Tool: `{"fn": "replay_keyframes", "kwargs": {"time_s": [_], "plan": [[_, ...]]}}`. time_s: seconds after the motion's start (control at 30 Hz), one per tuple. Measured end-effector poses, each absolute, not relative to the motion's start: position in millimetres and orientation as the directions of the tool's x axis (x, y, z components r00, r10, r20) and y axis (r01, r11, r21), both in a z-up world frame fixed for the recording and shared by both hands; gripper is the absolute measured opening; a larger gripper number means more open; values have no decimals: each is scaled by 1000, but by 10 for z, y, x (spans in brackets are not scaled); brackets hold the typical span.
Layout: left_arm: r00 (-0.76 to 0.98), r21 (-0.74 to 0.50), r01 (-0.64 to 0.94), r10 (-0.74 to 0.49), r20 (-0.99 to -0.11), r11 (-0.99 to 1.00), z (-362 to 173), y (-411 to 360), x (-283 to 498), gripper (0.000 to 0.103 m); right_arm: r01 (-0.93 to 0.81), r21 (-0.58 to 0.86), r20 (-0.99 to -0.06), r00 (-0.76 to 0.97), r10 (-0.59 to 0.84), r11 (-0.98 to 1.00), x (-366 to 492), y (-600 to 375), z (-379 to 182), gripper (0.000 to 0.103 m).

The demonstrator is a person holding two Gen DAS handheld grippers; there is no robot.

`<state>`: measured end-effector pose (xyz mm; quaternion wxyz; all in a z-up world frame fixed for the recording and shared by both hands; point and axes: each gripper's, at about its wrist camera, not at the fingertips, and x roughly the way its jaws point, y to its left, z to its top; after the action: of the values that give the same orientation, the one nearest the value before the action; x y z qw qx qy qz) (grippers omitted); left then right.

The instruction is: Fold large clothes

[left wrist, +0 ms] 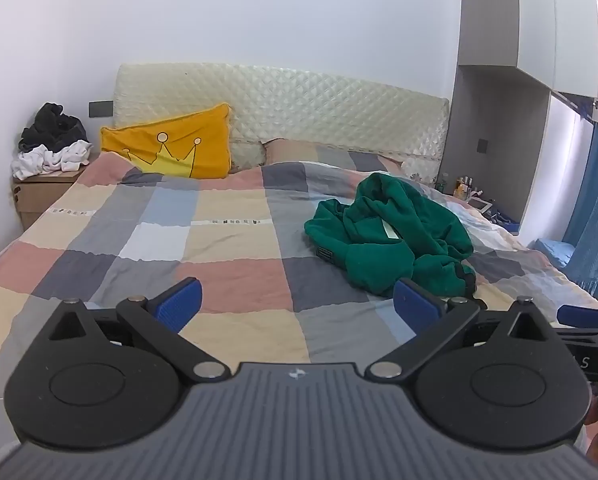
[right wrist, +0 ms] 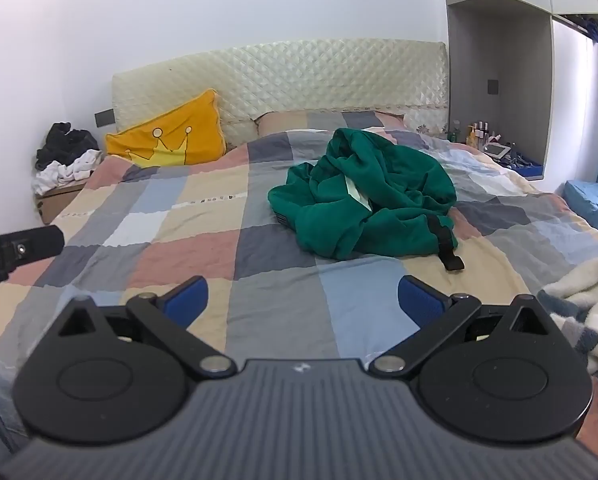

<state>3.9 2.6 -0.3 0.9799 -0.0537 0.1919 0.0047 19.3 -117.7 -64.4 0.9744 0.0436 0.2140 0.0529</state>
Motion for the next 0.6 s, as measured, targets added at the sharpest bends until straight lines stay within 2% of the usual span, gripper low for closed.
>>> {"fn": "replay_keyframes", "kwargs": {"time_s": [0.6], "plan": [[924,-101,-23,-17,-383,995,-83,-18,68,103,-76,112,-424,898,116,991,202,-1204,-665,103]]}}
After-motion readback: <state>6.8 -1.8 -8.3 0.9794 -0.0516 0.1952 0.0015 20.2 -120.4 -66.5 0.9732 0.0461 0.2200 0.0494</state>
